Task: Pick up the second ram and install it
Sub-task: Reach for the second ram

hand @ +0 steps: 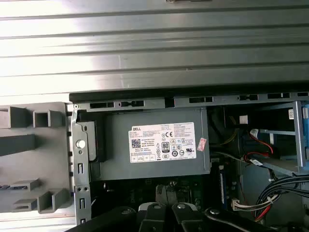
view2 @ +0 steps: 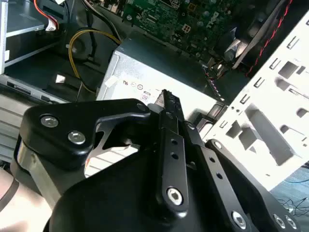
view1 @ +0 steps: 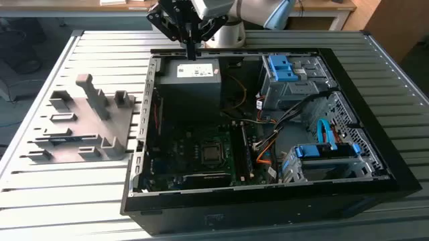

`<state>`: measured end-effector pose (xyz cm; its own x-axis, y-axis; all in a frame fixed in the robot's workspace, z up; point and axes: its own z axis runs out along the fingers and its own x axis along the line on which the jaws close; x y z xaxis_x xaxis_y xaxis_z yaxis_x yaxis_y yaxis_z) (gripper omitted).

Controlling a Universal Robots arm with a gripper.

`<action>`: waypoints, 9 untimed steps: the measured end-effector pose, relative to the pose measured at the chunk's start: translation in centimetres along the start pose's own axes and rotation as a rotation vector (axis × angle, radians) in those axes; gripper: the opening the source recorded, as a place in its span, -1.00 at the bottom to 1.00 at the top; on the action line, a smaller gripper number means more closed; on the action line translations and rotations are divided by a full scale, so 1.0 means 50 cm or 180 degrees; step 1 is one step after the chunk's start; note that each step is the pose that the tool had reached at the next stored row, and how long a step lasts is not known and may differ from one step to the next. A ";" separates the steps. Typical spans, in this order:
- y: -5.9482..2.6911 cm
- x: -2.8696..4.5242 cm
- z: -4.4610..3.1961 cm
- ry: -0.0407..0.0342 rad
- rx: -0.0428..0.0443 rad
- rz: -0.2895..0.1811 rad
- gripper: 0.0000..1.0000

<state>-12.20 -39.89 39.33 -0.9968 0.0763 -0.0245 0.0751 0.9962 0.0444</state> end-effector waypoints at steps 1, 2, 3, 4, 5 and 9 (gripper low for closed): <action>0.000 0.000 0.000 0.0000 0.0000 0.0000 -0.80; 0.000 0.000 0.000 0.0000 0.0000 0.0000 -0.80; 0.000 0.000 0.000 0.0000 0.0000 0.0000 -0.80; 0.000 0.000 0.000 0.0000 0.0000 0.0000 -0.80; 0.000 0.000 0.000 0.0000 0.0000 0.0000 -0.80; -0.001 0.019 -0.001 -0.0001 0.0000 -0.0001 -0.80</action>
<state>-13.14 -39.90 39.33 -0.9968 0.0760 -0.0248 0.0749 0.9962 0.0443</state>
